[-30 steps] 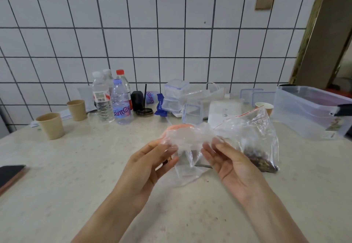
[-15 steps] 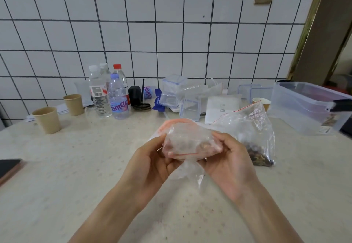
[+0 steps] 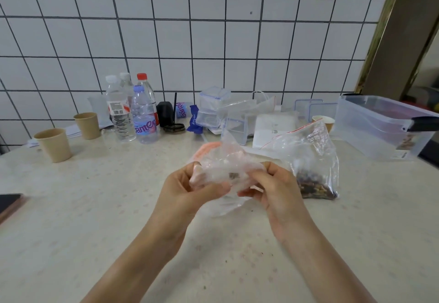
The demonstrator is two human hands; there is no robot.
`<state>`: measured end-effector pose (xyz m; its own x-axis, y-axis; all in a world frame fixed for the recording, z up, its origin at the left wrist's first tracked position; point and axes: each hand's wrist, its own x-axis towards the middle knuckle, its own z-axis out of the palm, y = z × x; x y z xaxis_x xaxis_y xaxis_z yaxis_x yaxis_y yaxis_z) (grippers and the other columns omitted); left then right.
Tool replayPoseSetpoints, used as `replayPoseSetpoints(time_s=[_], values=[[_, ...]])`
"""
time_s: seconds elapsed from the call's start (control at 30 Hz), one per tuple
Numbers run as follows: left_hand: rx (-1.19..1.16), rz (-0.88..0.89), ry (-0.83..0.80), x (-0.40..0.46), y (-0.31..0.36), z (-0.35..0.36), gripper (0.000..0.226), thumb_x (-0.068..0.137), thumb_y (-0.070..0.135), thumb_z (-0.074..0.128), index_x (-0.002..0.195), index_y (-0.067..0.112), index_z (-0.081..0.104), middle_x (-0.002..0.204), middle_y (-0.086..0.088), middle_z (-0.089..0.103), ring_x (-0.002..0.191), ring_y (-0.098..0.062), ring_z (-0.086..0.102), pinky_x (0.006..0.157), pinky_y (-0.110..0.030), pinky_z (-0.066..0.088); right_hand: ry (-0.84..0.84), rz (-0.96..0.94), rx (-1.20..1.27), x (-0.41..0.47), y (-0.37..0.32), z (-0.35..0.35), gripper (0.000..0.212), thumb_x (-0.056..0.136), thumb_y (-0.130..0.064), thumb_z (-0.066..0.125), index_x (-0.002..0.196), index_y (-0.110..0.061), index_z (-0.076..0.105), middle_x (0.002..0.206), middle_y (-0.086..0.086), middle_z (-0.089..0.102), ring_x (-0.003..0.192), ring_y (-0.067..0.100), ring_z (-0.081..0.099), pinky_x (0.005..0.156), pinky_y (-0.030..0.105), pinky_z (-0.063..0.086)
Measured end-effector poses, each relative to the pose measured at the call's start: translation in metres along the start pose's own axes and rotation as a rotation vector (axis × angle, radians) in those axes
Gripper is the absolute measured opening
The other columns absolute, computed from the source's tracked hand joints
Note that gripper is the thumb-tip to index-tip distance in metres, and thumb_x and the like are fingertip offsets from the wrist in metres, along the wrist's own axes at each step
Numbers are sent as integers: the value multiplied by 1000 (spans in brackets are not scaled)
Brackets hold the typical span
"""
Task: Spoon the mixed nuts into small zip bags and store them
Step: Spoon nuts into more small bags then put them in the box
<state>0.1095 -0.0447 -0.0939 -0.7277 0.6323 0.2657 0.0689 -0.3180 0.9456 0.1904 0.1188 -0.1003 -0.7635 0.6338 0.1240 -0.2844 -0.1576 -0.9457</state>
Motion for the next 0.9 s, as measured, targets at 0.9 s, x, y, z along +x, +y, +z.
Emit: replayPoseSetpoints(time_s=[0.9], values=[[-741, -418, 55, 14, 5, -4, 27, 81, 9, 74, 106, 0, 73, 100, -11, 65, 91, -21, 71, 81, -40, 63, -294, 138, 459, 5, -10, -12, 21, 90, -20, 62, 79, -9, 76, 79, 10, 73, 82, 22, 75, 78, 38, 61]])
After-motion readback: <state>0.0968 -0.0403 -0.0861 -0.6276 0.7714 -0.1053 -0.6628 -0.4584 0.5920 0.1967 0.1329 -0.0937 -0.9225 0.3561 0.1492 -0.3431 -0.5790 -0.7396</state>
